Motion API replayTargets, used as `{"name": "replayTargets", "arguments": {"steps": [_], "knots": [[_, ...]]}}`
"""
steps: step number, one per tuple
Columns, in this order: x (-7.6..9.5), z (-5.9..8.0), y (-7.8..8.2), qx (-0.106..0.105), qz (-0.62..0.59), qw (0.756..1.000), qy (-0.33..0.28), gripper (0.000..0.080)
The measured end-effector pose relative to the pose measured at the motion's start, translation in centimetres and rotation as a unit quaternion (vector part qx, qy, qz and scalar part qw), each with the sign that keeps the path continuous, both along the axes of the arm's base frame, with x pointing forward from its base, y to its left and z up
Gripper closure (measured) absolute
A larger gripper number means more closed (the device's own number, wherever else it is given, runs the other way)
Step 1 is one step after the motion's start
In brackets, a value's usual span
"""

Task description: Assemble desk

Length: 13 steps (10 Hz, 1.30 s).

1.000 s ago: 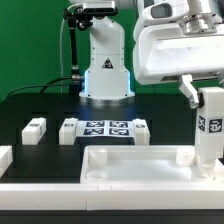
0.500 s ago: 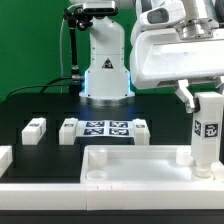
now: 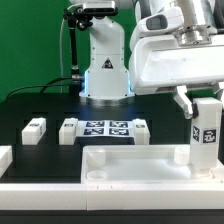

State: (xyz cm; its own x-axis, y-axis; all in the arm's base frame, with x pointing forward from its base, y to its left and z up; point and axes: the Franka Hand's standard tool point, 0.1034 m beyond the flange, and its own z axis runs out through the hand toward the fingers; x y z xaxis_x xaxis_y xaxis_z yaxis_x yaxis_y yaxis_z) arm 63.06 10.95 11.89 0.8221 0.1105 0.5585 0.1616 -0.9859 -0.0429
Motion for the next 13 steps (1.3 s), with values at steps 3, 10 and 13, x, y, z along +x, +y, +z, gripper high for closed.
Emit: {"name": "replayTargets", "arguments": {"steps": [3, 10, 13], "knots": [[-0.10, -0.64, -0.01, 0.000, -0.001, 1.000, -0.004, 0.0509], [-0.04, -0.60, 0.00, 0.000, -0.002, 1.000, -0.017, 0.0290], [-0.05, -0.61, 0.00, 0.000, -0.002, 1.000, -0.017, 0.0158]]}}
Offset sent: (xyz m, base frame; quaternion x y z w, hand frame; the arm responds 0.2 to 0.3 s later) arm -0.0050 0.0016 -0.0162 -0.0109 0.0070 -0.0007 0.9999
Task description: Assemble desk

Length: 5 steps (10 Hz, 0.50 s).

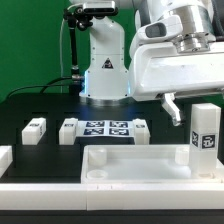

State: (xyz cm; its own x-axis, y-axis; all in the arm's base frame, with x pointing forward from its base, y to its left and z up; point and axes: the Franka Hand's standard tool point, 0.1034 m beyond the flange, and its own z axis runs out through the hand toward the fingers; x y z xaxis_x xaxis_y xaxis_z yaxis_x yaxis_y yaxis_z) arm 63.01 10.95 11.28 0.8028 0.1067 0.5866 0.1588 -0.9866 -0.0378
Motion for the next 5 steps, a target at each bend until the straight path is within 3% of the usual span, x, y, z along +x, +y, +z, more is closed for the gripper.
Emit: {"name": "replayTargets", "arguments": {"steps": [5], "knots": [[0.05, 0.03, -0.08, 0.000, 0.000, 1.000, 0.004, 0.0150]]}}
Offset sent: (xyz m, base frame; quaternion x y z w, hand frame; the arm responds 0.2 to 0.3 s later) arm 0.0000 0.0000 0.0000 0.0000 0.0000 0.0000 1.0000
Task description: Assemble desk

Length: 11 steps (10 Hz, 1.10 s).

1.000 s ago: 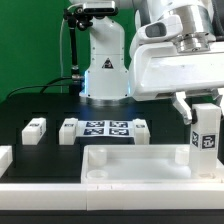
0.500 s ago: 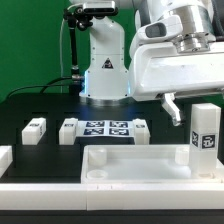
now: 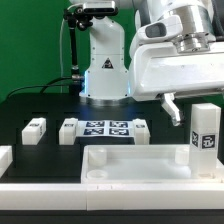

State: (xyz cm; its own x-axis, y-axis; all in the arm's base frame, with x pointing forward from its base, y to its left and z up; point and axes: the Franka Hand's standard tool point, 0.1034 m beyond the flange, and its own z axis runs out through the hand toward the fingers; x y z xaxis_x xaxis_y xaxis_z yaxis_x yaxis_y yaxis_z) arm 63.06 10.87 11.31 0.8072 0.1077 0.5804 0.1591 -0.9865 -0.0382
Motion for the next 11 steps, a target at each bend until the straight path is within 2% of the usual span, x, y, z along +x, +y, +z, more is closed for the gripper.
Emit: {"name": "replayTargets", "arguments": {"steps": [3, 5, 7, 9, 11], "knots": [[1.0, 1.0, -1.0, 0.001, -0.005, 1.000, 0.019, 0.0150], [1.0, 0.6, -0.5, 0.003, 0.004, 0.995, 0.100, 0.0150], [1.1, 0.4, 0.2, 0.006, 0.011, 0.988, 0.153, 0.0150], [0.7, 0.5, 1.1, 0.008, 0.020, 0.972, 0.233, 0.0150], [0.2, 0.2, 0.9, 0.007, 0.026, 0.957, 0.290, 0.0150]]}}
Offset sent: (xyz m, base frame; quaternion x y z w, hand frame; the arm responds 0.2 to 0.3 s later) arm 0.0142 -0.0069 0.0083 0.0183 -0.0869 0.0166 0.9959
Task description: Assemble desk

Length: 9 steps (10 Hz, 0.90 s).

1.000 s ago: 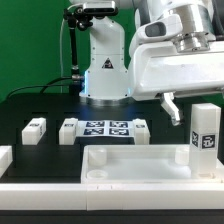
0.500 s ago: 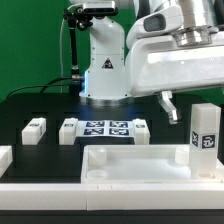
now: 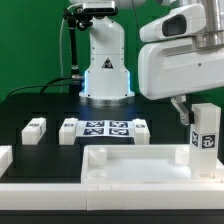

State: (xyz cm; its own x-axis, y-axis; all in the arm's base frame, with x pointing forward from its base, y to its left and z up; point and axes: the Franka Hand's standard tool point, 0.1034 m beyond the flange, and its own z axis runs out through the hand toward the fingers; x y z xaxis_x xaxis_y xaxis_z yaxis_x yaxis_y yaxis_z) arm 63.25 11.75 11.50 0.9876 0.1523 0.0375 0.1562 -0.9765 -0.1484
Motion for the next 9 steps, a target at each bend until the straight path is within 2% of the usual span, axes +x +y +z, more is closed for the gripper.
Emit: {"name": "replayTargets", "arguments": {"steps": [1, 3, 5, 6, 7, 9], "knots": [[-0.39, -0.25, -0.23, -0.001, 0.002, 1.000, 0.029, 0.0150], [0.09, -0.37, -0.24, -0.001, -0.001, 1.000, 0.010, 0.0150], [0.10, -0.38, -0.22, 0.000, -0.011, 1.000, 0.011, 0.0410], [0.18, -0.38, -0.47, -0.002, -0.016, 1.000, 0.011, 0.0410], [0.18, -0.43, -0.64, -0.002, -0.058, 0.998, 0.017, 0.0492], [0.19, -0.45, -0.69, -0.001, -0.139, 0.990, 0.030, 0.0493]]}}
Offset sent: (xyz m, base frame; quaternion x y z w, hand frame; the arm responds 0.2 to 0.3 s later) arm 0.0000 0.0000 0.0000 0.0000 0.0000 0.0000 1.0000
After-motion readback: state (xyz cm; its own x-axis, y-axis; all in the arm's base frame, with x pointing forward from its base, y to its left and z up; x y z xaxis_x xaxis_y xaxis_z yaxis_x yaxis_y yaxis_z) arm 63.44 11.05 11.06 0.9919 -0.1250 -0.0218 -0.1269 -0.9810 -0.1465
